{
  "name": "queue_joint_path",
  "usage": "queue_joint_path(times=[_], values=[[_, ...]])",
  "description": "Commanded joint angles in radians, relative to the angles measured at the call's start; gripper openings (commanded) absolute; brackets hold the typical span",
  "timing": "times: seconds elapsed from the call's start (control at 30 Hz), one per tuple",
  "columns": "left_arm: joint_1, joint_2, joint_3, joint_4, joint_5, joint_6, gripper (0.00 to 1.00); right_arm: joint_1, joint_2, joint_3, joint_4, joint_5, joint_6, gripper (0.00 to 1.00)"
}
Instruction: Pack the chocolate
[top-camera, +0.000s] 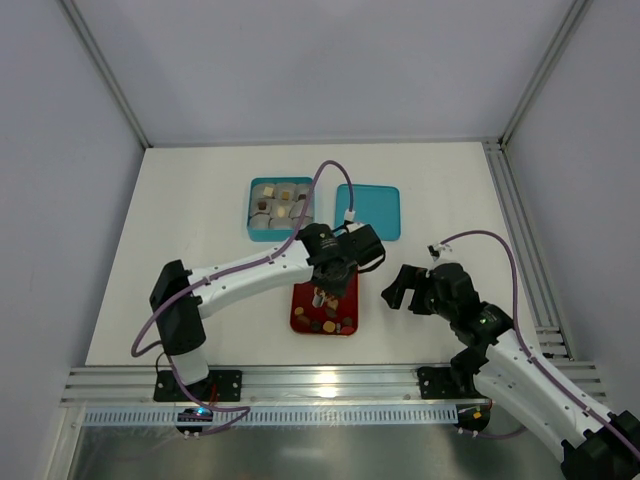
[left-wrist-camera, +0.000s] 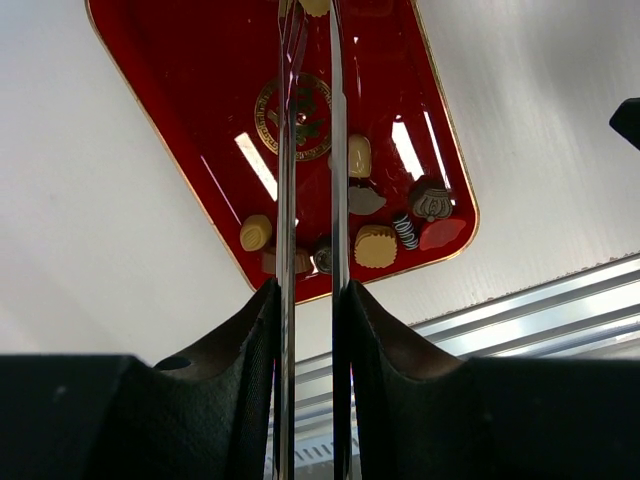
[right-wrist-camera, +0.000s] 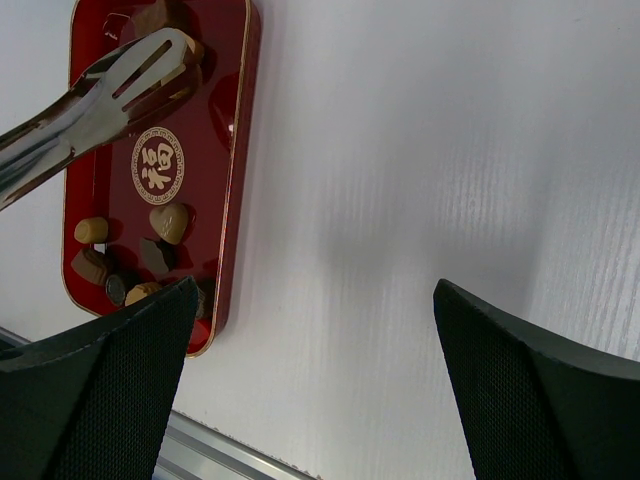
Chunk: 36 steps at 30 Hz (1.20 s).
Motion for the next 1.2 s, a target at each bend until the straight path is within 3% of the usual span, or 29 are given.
queue_joint_path(times=[0.0, 0.7, 0.93, 1.17], values=[[0.006, -0.06, 0.037, -0.015, -0.025, 0.012, 0.31, 0.002, 0.004, -0.008, 0.044, -0.007, 0.001, 1.0], [0.036, -0.128, 0.034, -0.026, -0.034, 0.02, 0.31, 0.004, 0.016, 0.006, 0.044, -0.007, -0.004, 1.0], [0.093, -0.166, 0.034, -0.026, -0.04, 0.041, 0.31, 0.002, 0.032, 0.018, 0.043, -0.008, -0.012, 1.0], [0.22, -0.181, 0.059, -0.015, -0.03, 0.09, 0.31, 0.004, 0.032, 0.033, 0.021, -0.002, -0.021, 1.0]])
